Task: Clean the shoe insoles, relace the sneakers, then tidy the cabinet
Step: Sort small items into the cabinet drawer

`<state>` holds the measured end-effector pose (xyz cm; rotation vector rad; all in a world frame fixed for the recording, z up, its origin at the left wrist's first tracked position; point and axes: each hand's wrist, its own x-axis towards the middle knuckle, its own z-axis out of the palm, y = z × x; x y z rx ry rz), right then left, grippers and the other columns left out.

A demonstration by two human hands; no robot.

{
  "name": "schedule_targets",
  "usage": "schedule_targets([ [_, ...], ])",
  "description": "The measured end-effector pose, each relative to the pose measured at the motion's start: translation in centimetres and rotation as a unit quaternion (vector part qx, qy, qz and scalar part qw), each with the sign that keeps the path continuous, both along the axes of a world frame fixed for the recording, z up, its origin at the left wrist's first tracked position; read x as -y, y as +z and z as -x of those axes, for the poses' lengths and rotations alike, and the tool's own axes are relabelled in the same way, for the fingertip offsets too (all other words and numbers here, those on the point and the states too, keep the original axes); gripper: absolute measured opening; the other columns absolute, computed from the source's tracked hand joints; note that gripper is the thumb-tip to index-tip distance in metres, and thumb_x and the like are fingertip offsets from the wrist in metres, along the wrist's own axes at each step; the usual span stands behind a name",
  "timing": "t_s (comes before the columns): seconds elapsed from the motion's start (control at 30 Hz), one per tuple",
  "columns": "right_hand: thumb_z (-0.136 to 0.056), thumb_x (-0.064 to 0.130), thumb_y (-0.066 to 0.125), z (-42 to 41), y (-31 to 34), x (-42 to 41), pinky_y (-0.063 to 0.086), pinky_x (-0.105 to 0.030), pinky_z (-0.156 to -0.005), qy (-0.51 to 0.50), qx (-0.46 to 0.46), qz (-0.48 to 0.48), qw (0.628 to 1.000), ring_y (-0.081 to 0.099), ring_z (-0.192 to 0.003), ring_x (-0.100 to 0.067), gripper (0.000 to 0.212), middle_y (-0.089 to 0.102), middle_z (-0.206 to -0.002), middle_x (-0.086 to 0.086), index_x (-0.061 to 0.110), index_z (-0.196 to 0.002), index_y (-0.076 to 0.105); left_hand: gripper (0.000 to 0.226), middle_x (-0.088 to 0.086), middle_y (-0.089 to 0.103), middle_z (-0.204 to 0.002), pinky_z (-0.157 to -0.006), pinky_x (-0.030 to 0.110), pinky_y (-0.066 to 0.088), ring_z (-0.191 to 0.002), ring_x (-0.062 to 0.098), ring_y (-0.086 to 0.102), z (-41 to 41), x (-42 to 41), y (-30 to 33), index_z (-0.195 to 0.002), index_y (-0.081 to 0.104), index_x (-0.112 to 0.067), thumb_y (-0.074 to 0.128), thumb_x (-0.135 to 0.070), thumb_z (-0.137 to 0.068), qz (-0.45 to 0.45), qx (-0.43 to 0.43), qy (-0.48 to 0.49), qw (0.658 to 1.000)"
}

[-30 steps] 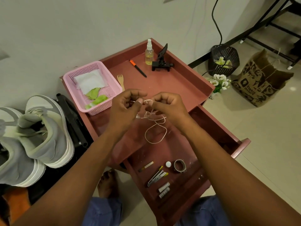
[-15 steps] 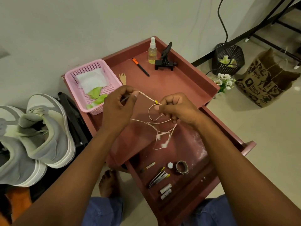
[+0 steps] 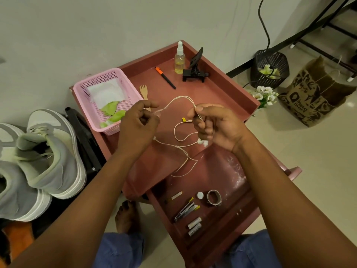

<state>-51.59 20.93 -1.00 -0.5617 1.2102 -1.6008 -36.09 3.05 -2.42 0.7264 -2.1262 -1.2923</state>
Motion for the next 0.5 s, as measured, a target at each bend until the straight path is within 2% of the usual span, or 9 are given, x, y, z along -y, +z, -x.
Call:
schedule_targets([
  [0.1, -0.100, 0.019, 0.051, -0.3, 0.2, 0.3, 0.021, -0.026, -0.047, 0.011, 0.026, 0.017, 0.999, 0.033, -0.049, -0.009, 0.025, 0.047, -0.066, -0.005, 0.005, -0.097, 0.071, 0.026, -0.002, 0.070, -0.078, -0.073, 0.040, 0.059, -0.074, 0.017, 0.067, 0.1, -0.4, -0.1, -0.121, 0.067, -0.030, 0.066, -0.022, -0.097, 0.023, 0.017, -0.049, 0.998],
  [0.17, -0.101, 0.019, 0.050, -0.5, 0.4, 0.5, 0.025, -0.024, -0.045, 0.010, 0.045, 0.033, 0.998, 0.036, -0.049, -0.009, 0.025, 0.051, -0.066, -0.004, 0.006, -0.098, 0.071, 0.022, -0.005, 0.068, -0.078, -0.072, 0.044, 0.060, -0.075, 0.017, 0.067, 0.2, -0.8, -0.3, -0.119, 0.070, -0.030, 0.061, -0.022, -0.100, 0.041, 0.021, -0.078, 0.996],
  [0.27, -0.103, 0.018, 0.048, -0.9, 0.7, 0.9, 0.046, -0.026, -0.050, -0.010, 0.082, 0.067, 0.994, 0.057, -0.057, -0.015, 0.022, 0.066, -0.075, -0.006, 0.007, -0.104, 0.067, 0.025, -0.005, 0.064, -0.076, -0.064, 0.044, 0.055, -0.070, 0.021, 0.061, 0.3, -1.6, -0.8, -0.105, 0.069, -0.042, 0.054, -0.022, -0.104, 0.053, 0.047, -0.134, 0.988],
  [0.33, -0.107, 0.017, 0.044, -1.2, 0.8, 1.3, 0.060, -0.034, -0.072, -0.016, 0.124, 0.109, 0.986, 0.072, -0.080, -0.023, 0.022, 0.074, -0.093, -0.010, 0.007, -0.110, 0.063, 0.031, -0.006, 0.064, -0.078, -0.063, 0.037, 0.049, -0.070, 0.016, 0.060, 0.4, -2.1, -1.2, -0.097, 0.062, -0.051, 0.052, -0.022, -0.104, 0.079, 0.080, -0.175, 0.978],
  [0.37, -0.108, 0.015, 0.041, -1.3, 0.9, 1.5, 0.061, -0.040, -0.086, -0.016, 0.147, 0.134, 0.980, 0.073, -0.096, -0.028, 0.021, 0.074, -0.104, -0.014, 0.007, -0.112, 0.061, 0.029, -0.007, 0.064, -0.079, -0.064, 0.035, 0.047, -0.072, 0.012, 0.061, 0.5, -2.4, -1.4, -0.097, 0.061, -0.048, 0.052, -0.021, -0.104, 0.093, 0.099, -0.194, 0.972],
  [0.43, -0.109, 0.009, 0.038, -1.5, 0.9, 2.0, 0.051, -0.051, -0.106, -0.016, 0.174, 0.171, 0.970, 0.063, -0.124, -0.038, 0.021, 0.068, -0.126, -0.020, 0.007, -0.117, 0.058, 0.021, -0.008, 0.063, -0.080, -0.063, 0.031, 0.041, -0.073, 0.008, 0.059, 0.5, -3.0, -1.7, -0.102, 0.064, -0.033, 0.052, -0.016, -0.104, 0.108, 0.126, -0.216, 0.962],
  [0.5, -0.109, 0.006, 0.036, -1.5, 0.9, 2.5, 0.037, -0.060, -0.116, -0.027, 0.183, 0.186, 0.965, 0.050, -0.139, -0.041, 0.023, 0.058, -0.142, -0.022, 0.008, -0.121, 0.056, 0.016, -0.009, 0.062, -0.084, -0.062, 0.023, 0.037, -0.075, 0.007, 0.055, 0.5, -3.8, -1.9, -0.110, 0.067, -0.020, 0.054, -0.013, -0.103, 0.127, 0.138, -0.219, 0.957],
])
